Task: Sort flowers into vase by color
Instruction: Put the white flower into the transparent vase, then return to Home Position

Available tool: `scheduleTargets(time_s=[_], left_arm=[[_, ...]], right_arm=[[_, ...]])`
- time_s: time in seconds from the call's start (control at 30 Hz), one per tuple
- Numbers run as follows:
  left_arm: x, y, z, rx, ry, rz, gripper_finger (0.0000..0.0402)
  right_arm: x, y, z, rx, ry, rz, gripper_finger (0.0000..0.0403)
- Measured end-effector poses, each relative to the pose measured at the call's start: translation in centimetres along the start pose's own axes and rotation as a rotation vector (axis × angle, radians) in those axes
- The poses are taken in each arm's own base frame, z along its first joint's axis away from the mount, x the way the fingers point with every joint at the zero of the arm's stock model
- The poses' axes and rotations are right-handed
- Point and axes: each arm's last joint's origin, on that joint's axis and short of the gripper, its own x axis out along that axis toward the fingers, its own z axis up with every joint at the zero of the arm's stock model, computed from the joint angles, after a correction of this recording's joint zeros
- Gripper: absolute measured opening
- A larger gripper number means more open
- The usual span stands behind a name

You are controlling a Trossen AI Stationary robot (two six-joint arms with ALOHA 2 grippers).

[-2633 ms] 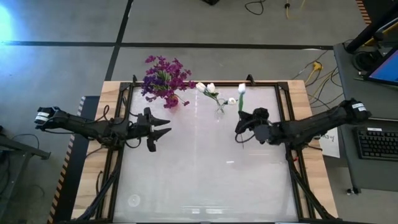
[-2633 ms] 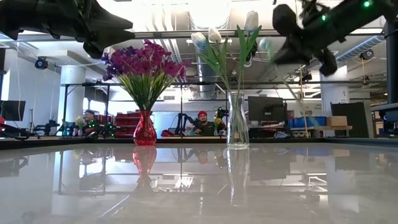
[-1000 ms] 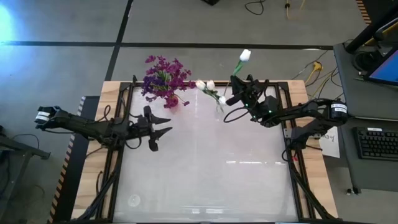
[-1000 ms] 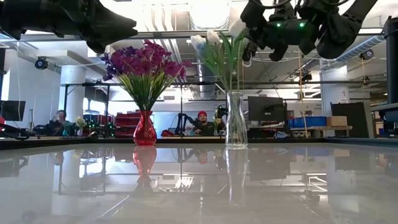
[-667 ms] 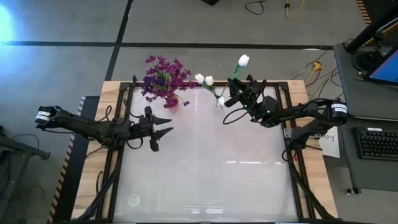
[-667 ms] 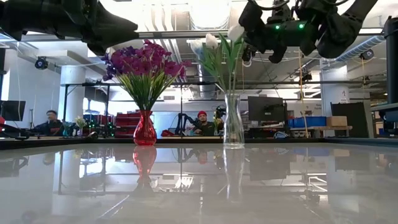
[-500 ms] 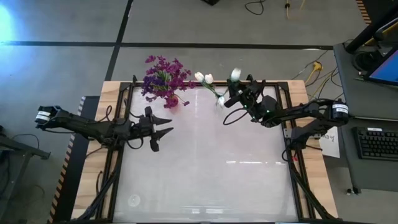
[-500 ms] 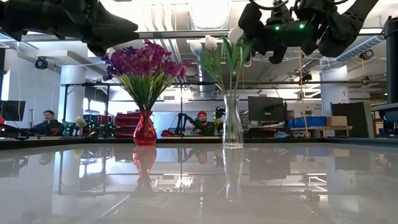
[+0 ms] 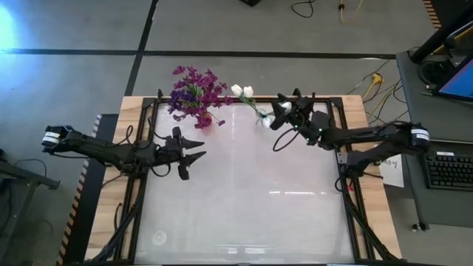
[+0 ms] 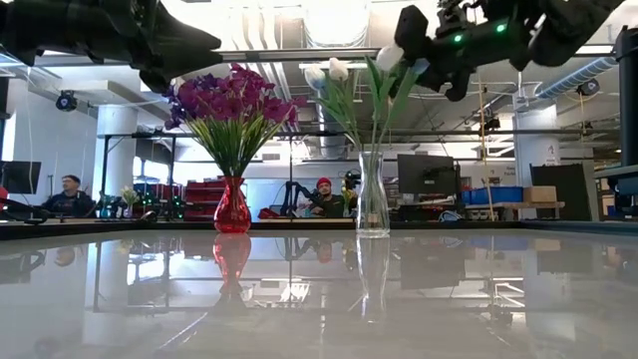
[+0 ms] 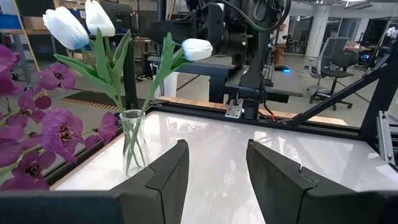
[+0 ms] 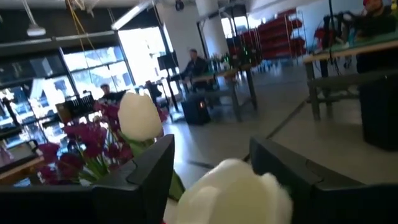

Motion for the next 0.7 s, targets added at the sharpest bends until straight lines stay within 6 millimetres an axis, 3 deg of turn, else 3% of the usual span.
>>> scheduleTargets(time_s=[0.27,0.7], left_arm=[[-0.1,0.0,0.2,-0.017,-0.012,-0.001,0.0149],[-0.3,0.0,0.2,-0.044,0.001,-0.043,0.0149]], right_arm=[[-2.0,-0.8,2.3,0.031,0.058,-0.011,0.0243],[-3.4,-0.9,4.4,0.025,0.024,0.079,0.0309]])
